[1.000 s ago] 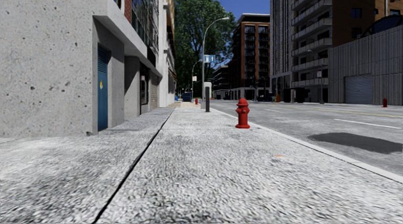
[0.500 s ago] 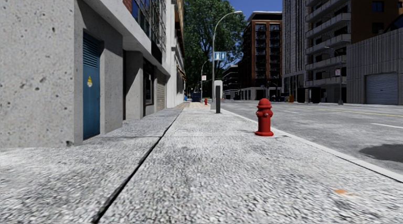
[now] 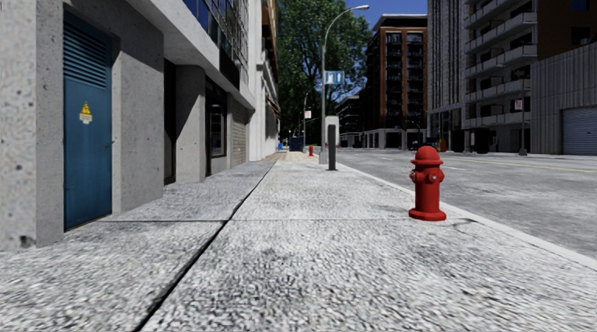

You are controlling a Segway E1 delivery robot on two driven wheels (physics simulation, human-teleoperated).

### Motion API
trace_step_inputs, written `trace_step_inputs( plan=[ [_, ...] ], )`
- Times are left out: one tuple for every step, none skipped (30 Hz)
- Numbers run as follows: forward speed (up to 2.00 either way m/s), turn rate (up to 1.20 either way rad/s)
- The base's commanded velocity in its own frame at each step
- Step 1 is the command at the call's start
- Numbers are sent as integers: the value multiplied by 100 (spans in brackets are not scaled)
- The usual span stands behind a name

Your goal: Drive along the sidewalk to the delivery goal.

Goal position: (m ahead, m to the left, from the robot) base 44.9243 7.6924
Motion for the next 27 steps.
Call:
trace_step_inputs(
  plan=[
    [200, 23],
    [200, 20],
    [200, 14],
    [200, 12],
    [200, 12],
    [200, 11],
    [200, 11],
    [200, 11],
    [200, 11],
    [200, 10],
    [200, 1],
    [200, 1],
    [200, 0],
    [200, 0],
    [200, 0],
    [200, 0],
    [200, 0],
    [200, 0],
    [200, 4],
    [200, 9],
    [200, 11],
    [200, 11],
    [200, 11],
    [200, 11],
    [200, 11],
    [200, 11],
    [200, 11]
  ],
)
